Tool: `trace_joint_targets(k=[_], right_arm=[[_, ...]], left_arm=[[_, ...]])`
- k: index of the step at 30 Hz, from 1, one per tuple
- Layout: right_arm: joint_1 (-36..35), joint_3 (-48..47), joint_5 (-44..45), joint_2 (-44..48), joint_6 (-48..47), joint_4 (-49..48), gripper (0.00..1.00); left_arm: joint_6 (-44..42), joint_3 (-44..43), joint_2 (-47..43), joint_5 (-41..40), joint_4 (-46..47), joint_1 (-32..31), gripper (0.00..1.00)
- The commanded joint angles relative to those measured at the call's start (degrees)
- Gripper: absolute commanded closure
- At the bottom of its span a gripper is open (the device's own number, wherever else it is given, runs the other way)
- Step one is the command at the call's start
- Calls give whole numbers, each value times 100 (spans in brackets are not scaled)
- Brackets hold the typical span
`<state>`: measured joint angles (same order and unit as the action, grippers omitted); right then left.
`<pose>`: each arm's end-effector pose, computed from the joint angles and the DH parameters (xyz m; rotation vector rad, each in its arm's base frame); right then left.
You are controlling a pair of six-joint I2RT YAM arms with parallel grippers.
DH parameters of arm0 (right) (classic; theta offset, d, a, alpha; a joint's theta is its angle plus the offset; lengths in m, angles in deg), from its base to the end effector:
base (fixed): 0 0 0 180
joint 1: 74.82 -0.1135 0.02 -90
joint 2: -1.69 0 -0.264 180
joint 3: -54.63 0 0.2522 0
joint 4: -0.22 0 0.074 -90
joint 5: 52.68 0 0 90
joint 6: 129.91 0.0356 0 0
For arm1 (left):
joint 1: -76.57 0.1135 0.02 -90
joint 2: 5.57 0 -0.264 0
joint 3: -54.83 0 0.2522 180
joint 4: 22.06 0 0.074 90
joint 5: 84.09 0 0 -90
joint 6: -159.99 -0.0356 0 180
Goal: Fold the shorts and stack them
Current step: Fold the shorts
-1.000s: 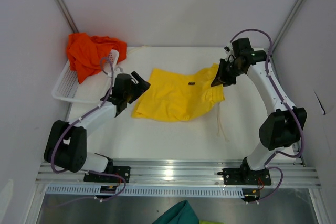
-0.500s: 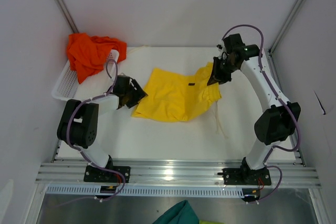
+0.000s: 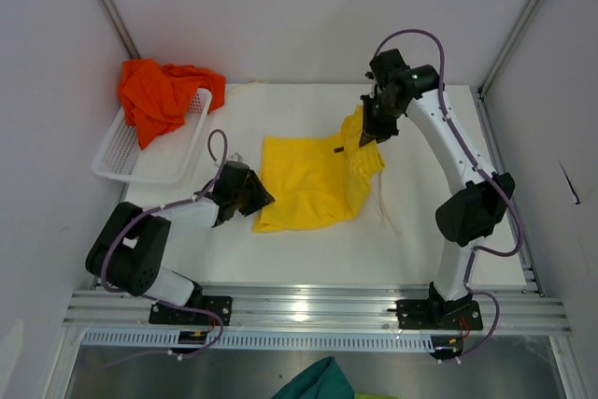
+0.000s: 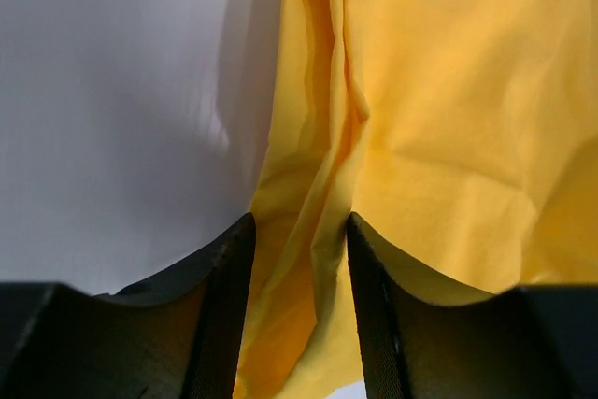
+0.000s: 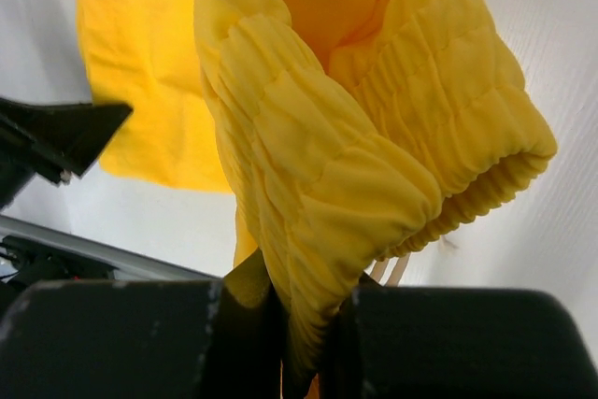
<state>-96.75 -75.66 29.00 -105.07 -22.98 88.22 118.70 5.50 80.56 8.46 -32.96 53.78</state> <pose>0.3454 0.1446 0.3684 -0.1648 2.7377 0.3948 0.2556 -0.1091 0.1448 -0.5395 2.4404 -0.6100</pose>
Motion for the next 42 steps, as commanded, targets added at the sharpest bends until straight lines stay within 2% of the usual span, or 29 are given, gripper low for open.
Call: trace_joint_targets(k=[1, 4, 12, 15, 24, 36, 42], right_arm=[[-249, -964, 584, -309, 126, 749, 100], [-522, -1389, 1084, -757, 267, 1268, 100], [-1374, -1188, 1191, -1004, 767, 706, 100], [-1559, -1284, 1455, -1215, 917, 733, 100], [-1999, -1469, 1526, -1699, 1225, 399, 100], [-2236, -758, 1254, -1804, 1989, -1182, 100], [-2280, -486, 1184, -2173, 2148, -1568, 100]], left_arm=[[200, 542, -429, -491, -417, -173, 53], [236, 832, -728, -536, -355, -200, 54], [-19, 666, -466, -413, -426, -200, 62], [-81, 630, -421, -413, -461, -200, 65], [-283, 472, -281, -378, -549, -200, 73], [-309, 507, -298, -360, -487, -200, 74], [-301, 569, -333, -343, -452, -209, 75]])
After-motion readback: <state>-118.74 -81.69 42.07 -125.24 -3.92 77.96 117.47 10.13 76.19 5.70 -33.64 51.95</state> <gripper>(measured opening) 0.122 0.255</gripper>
